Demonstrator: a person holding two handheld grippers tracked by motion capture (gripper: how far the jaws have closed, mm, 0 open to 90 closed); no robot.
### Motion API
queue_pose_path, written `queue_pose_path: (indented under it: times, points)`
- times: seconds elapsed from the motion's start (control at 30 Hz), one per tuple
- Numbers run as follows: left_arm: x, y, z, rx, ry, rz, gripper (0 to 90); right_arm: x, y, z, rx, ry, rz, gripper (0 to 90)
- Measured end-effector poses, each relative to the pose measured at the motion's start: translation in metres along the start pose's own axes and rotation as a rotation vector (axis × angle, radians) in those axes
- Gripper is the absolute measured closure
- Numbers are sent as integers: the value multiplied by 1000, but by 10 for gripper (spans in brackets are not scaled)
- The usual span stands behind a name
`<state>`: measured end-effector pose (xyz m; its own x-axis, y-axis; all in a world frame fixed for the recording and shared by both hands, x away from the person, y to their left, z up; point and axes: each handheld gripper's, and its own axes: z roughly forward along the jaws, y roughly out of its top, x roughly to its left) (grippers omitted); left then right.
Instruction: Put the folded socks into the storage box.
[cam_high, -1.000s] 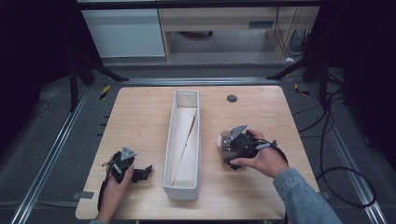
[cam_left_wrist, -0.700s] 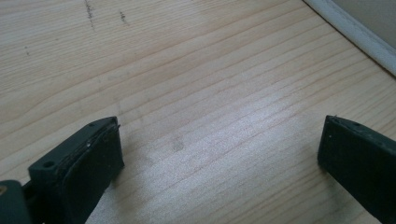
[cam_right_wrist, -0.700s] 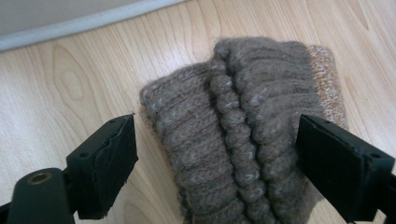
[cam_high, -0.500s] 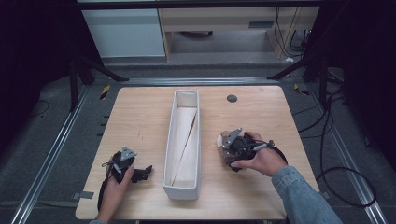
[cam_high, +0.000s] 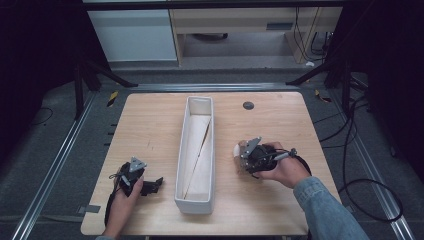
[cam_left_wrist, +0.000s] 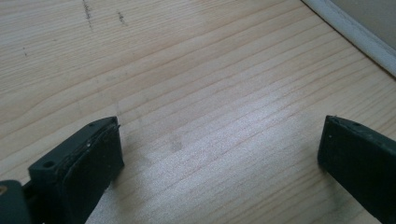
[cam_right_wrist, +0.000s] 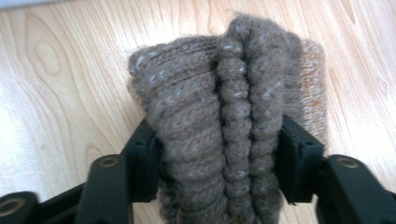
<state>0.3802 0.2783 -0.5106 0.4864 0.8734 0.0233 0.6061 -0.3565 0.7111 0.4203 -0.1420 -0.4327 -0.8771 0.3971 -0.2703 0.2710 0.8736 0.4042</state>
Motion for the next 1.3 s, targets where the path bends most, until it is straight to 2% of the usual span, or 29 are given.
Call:
queue_pose_path:
  times: [0.17,0.27,0.4,0.63,0.77,0.8,0.9,0.93,1.3]
  points:
    - [0,0,0,0,0,0,0,-3,3,-12,-21,20,32,499]
    - [0,0,0,0,0,0,0,-4,7,-20,-31,33,36,514]
    - [0,0,0,0,0,-1,0,-3,12,-27,-38,36,43,519]
    - [0,0,0,3,0,3,0,-4,27,-46,-81,33,76,521]
    - [0,0,0,3,-1,3,0,-6,36,-59,-91,20,77,521]
    - [0,0,0,3,0,3,0,-7,41,-68,-107,19,79,521]
    - [0,0,0,3,0,4,0,-8,44,-74,-116,13,75,521]
    - [0,0,0,0,0,0,0,-8,48,-82,-123,9,73,522]
    - [0,0,0,0,0,0,0,-5,61,-99,-151,12,72,522]
